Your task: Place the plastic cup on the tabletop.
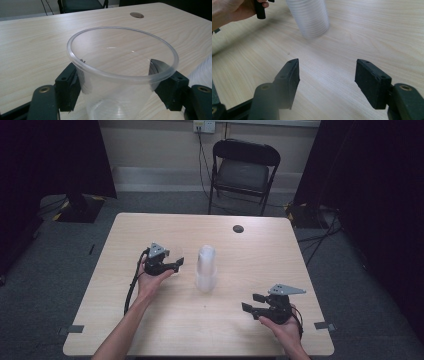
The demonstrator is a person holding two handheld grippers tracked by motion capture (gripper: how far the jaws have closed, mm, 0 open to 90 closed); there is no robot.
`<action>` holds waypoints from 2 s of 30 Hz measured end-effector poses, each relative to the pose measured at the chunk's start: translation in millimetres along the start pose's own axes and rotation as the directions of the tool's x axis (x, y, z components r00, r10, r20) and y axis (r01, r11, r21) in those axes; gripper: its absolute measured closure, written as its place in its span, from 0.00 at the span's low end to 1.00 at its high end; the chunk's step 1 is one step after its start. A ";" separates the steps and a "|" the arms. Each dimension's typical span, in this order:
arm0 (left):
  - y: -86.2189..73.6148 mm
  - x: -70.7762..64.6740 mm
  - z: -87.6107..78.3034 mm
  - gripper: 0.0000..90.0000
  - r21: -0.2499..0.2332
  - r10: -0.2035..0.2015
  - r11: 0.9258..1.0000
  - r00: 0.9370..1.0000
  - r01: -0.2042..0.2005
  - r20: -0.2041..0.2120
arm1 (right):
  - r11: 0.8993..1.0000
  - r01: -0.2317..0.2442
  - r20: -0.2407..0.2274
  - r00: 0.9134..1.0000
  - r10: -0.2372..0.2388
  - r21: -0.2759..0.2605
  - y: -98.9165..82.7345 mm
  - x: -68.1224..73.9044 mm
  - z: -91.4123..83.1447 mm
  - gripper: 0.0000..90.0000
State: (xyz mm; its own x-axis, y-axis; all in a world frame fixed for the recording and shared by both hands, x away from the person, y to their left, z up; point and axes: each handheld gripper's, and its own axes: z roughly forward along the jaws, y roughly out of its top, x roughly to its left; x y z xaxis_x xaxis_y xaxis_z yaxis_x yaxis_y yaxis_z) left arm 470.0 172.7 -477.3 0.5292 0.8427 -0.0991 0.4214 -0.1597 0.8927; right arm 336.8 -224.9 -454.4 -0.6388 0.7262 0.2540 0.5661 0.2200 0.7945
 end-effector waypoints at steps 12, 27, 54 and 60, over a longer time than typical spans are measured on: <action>-1.3 -1.0 -0.5 0.22 0.048 0.003 0.999 1.000 -0.004 0.011 | 1.000 -0.001 0.000 1.000 0.001 -0.003 0.2 0.5 -0.4 0.40; -3.6 2.9 -16.5 0.18 0.083 0.035 0.996 0.999 -0.034 -0.011 | 1.000 -0.003 0.006 1.000 0.004 -0.011 0.2 -0.3 -2.5 0.40; -14.4 23.2 -83.9 0.19 0.118 -0.057 0.991 0.998 0.059 -0.013 | 0.999 -0.031 0.029 0.999 0.032 -0.018 1.2 -3.1 -2.8 0.38; -12.8 21.0 -103.5 0.20 0.135 -0.053 0.989 0.998 0.056 -0.030 | 0.999 -0.033 0.034 0.999 0.033 -0.013 1.0 -3.5 -3.2 0.38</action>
State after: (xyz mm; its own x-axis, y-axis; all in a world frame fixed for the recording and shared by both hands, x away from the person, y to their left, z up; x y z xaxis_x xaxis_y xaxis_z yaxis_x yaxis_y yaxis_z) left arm 399.4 245.6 -445.3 0.4837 0.8651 -0.1327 0.5463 -0.1800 0.8180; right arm 337.9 -229.3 -452.7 -0.6015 0.7550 0.2612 0.5800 0.1878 0.7927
